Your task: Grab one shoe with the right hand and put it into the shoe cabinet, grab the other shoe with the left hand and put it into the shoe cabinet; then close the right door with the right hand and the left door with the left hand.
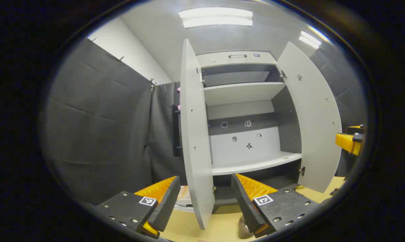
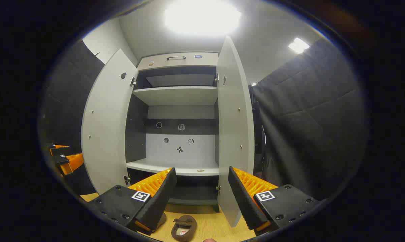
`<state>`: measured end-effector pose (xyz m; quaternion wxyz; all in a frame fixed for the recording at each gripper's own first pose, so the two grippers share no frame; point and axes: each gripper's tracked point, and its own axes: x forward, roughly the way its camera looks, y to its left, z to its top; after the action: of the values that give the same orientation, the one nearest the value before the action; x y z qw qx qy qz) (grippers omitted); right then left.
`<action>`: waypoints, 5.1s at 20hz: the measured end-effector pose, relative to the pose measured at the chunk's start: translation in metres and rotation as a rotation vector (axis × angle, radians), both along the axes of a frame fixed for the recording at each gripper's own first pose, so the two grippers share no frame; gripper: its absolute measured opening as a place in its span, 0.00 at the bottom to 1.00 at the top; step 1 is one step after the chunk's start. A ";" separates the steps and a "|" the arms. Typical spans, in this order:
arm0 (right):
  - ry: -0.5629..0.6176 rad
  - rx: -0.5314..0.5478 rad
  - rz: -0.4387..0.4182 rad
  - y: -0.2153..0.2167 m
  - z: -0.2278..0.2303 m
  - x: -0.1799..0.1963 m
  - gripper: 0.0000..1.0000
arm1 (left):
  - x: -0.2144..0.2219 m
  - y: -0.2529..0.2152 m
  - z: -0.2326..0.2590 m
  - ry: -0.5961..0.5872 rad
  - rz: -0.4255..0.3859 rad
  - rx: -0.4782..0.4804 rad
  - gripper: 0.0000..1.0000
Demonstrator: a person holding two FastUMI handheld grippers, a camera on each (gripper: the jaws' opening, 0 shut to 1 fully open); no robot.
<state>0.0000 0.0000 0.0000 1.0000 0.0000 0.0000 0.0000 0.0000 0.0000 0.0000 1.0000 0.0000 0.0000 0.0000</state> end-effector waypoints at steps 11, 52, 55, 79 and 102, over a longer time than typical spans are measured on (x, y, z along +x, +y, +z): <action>-0.001 -0.010 0.019 0.005 -0.002 0.005 0.98 | 0.001 0.000 0.001 -0.014 -0.007 0.006 0.89; 0.793 -0.048 0.329 0.113 -0.307 0.046 0.97 | -0.012 0.021 -0.008 0.106 0.236 0.088 0.88; 0.839 -0.051 0.340 0.117 -0.323 0.046 0.99 | -0.016 0.023 -0.010 0.122 0.265 0.096 0.89; 1.093 -0.132 0.243 0.107 -0.410 0.052 0.22 | -0.026 0.027 -0.013 0.178 0.355 0.106 0.94; 0.855 -0.018 0.234 0.081 -0.253 0.084 0.02 | -0.016 0.019 -0.012 0.122 0.226 0.084 0.95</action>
<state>0.0838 0.0814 -0.2533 0.9033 -0.0089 0.4138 0.1132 -0.0161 0.0194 -0.0120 0.9909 0.0421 0.0610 0.1127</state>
